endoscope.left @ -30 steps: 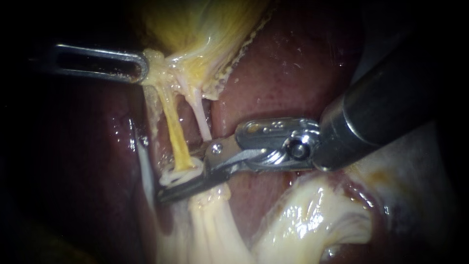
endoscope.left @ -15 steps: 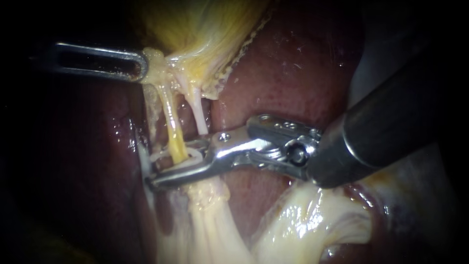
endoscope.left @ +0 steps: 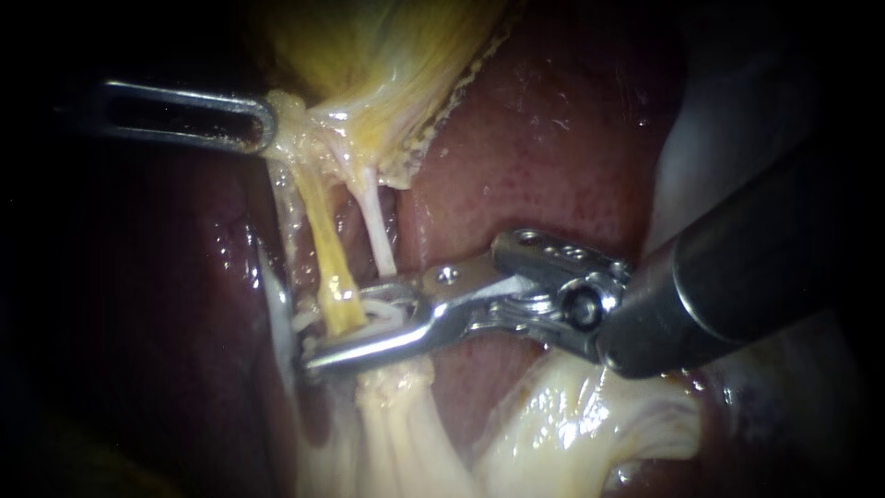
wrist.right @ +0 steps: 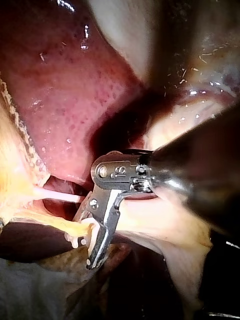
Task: Clipping second clip left tube
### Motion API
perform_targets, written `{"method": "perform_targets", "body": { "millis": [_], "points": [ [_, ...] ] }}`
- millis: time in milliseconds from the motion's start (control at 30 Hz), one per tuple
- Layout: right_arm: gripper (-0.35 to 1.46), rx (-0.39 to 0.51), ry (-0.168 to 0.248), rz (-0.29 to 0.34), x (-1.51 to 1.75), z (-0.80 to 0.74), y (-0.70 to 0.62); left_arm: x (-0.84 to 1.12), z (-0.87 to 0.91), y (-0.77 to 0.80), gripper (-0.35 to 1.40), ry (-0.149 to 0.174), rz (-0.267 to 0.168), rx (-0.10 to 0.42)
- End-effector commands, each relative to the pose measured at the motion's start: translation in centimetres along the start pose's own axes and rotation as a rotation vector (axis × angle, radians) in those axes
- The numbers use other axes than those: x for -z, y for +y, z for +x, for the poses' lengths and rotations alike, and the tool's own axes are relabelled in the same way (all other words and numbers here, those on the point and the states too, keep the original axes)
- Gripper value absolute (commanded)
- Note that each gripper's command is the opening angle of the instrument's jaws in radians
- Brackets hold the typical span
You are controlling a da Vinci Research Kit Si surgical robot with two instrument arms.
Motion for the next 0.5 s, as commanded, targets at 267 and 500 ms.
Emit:
{"method": "perform_targets", "body": {
  "millis": [267,500],
  "points": [
    [0.05,-0.027,0.001,-0.001,0.03,0.06,0.04,0.0,0.0,0.0,-0.35,-0.002,-0.003,0.0],
    [-0.19,-0.033,-0.025,-0.015,0.03,0.06,0.04,0.0,0.0,0.0,-0.35,-0.002,-0.003,0.0]
  ]
}}
